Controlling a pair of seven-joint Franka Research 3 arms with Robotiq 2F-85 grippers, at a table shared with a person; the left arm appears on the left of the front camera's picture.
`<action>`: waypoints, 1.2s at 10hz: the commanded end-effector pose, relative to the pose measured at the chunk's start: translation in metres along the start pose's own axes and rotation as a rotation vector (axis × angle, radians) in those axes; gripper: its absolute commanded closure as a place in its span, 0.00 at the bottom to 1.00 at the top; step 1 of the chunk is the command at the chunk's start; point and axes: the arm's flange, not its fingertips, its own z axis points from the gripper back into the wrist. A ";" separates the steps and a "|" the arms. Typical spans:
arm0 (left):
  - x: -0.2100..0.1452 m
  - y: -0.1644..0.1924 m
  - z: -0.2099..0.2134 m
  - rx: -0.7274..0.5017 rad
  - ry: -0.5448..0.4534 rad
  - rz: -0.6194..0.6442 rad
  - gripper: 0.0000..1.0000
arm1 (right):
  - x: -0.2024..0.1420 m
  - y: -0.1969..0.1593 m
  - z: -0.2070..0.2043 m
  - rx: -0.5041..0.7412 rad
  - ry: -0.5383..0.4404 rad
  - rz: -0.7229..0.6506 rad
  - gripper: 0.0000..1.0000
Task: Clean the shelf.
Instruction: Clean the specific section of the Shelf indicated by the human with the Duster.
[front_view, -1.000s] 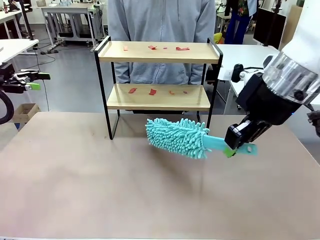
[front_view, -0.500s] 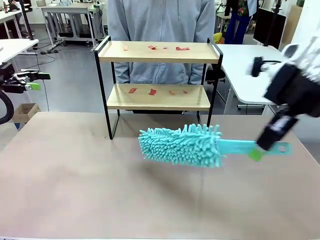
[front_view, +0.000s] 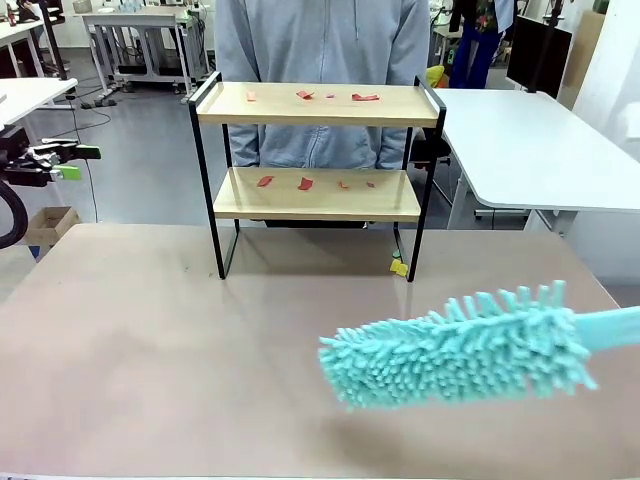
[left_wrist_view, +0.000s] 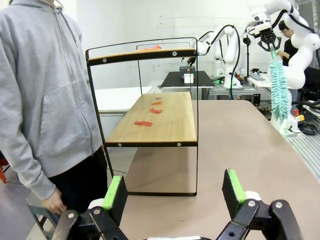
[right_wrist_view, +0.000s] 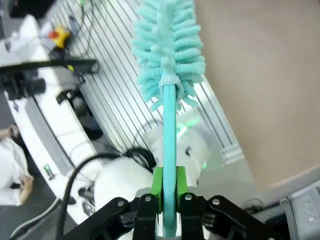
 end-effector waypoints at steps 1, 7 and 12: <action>0.001 -0.001 0.000 -0.008 0.009 -0.015 0.00 | -0.018 -0.020 0.012 -0.061 0.048 0.029 0.87; 0.001 -0.001 0.000 -0.008 0.009 -0.015 0.00 | -0.022 -0.020 0.010 -0.057 0.036 0.005 0.87; 0.001 -0.001 0.000 -0.008 0.009 -0.015 0.00 | -0.022 -0.020 0.010 -0.057 0.036 0.005 0.87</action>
